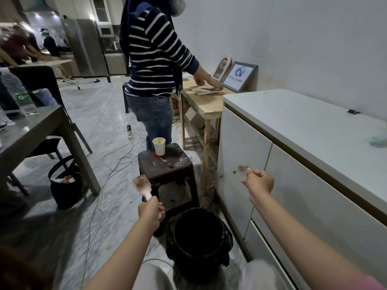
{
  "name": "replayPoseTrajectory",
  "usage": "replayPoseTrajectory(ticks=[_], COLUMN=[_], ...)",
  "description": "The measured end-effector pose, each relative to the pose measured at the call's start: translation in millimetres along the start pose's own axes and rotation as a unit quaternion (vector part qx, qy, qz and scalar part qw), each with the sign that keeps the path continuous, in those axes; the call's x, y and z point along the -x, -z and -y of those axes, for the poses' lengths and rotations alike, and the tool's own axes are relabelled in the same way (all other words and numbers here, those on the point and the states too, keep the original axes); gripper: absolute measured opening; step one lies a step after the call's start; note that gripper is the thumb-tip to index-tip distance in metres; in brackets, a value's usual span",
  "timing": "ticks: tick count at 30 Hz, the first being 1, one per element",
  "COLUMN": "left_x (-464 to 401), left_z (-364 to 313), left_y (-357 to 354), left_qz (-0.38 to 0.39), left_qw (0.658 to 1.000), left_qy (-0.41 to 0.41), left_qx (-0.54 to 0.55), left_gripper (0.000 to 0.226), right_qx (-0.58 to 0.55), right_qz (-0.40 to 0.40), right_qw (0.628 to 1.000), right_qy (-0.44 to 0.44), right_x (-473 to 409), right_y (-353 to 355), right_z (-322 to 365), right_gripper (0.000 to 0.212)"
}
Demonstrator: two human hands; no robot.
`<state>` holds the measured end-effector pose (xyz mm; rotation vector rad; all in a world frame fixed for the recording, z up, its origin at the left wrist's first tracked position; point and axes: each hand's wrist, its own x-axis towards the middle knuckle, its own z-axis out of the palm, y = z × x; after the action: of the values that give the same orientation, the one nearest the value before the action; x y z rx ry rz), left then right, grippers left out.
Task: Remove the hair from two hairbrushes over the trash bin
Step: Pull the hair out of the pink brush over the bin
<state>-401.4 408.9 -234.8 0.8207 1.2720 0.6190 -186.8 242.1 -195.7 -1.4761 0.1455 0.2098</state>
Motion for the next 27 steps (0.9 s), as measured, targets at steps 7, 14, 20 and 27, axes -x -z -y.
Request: replayPoseTrajectory(ticks=[7, 14, 20, 27], left_x=[-3, 6, 11, 12], left_z=[2, 2, 1, -2], left_y=[4, -13, -33, -51], left_qz=[-0.003, 0.054, 0.089, 0.121], left_qw=[0.997, 0.991, 0.983, 0.975], left_qy=[-0.014, -0.003, 0.005, 0.013], left_qx=[-0.07, -0.123, -0.158, -0.187], left_gripper=[0.006, 0.023, 0.023, 0.025], right_qx=[0.026, 0.177, 0.289, 0.289], right_qz=[-0.04, 0.05, 0.148, 0.21], right_qw=[0.999, 0.983, 0.946, 0.934], right_qy=[-0.008, -0.004, -0.027, -0.01], right_x=[-9, -20, -12, -7], right_y=[-9, -37, -55, -73], right_z=[-1, -30, -40, -37], right_gripper=[0.024, 0.022, 0.024, 0.044])
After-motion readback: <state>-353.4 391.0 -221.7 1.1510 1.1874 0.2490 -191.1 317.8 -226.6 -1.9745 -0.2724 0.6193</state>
